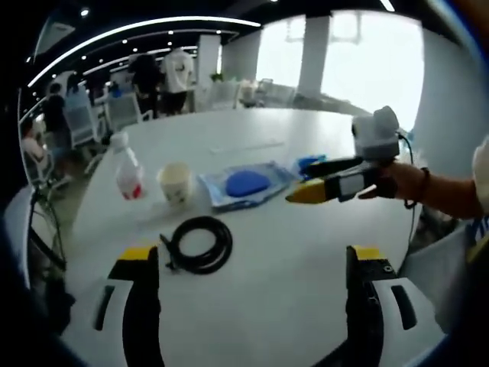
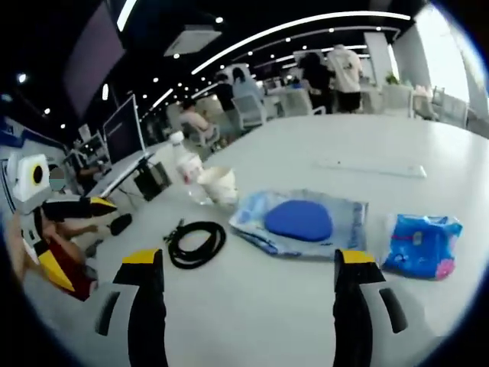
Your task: Arrange the tabletop items into an orderly group along one side of the table until the central work area is clear of visible clutter.
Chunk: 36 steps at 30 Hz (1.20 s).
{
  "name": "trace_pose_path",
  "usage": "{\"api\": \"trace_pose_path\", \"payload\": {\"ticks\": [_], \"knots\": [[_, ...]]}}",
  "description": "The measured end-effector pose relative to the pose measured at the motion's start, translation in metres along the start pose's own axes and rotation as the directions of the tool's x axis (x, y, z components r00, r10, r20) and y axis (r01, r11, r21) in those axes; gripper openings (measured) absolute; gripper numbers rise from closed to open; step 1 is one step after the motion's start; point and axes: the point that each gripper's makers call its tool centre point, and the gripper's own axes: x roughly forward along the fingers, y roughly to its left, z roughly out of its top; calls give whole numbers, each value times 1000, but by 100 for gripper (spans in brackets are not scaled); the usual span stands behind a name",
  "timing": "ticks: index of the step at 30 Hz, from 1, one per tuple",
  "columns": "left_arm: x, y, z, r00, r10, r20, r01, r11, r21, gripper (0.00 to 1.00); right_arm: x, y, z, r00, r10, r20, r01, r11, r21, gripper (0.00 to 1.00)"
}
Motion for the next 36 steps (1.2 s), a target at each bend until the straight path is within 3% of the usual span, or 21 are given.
{"api": "trace_pose_path", "payload": {"ticks": [16, 36], "knots": [[-7, 2, -9, 1000, 1, -15, -1, 1000, 14, 99, 37, 67, 13, 994, 109, -5, -109, 994, -10, 89], [-19, 4, -22, 1000, 0, -21, 0, 1000, 10, 99, 102, 115, -6, 986, 155, -64, -156, 988, -3, 87]]}}
